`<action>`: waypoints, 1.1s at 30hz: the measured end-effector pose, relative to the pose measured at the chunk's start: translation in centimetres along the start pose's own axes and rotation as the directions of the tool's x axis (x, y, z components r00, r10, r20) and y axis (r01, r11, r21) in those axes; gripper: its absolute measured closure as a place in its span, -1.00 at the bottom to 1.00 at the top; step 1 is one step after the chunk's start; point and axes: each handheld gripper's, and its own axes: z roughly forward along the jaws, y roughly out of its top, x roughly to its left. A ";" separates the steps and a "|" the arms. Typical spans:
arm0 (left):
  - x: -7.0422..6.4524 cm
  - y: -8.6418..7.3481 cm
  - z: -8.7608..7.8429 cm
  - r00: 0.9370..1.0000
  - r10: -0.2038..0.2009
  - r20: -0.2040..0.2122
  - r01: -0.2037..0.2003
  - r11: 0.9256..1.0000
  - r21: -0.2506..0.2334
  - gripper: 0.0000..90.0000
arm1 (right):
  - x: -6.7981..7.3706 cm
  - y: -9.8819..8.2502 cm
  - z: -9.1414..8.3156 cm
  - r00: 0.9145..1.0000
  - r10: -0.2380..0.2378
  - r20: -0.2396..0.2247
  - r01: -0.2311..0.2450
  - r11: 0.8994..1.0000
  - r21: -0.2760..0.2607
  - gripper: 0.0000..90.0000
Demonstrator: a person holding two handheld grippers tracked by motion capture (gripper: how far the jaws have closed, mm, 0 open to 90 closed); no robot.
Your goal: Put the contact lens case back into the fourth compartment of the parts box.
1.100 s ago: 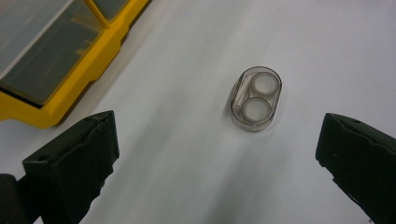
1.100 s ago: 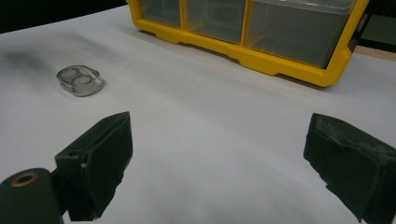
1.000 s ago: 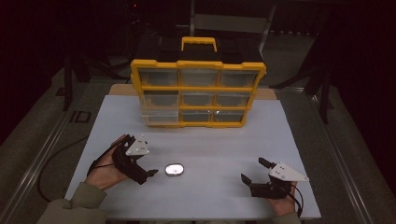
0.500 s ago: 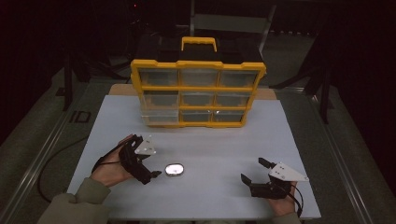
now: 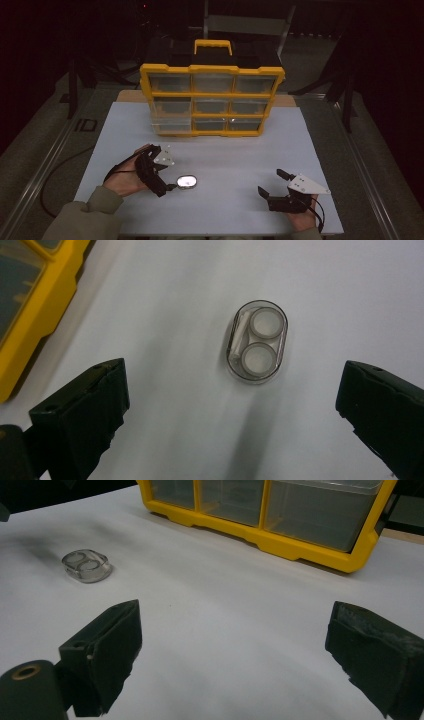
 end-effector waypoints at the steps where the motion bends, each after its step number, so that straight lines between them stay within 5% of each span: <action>1: 0.0 0.1 0.1 1.000 0.000 0.004 0.000 1.000 0.001 -0.97 | 0.0 0.0 0.0 1.000 0.000 0.000 0.000 1.000 0.000 -0.83; 33: 0.6 1.7 3.2 0.996 0.007 0.091 -0.014 0.997 0.073 -0.93 | 0.0 0.0 0.0 1.000 0.000 0.000 0.000 1.000 0.002 -0.83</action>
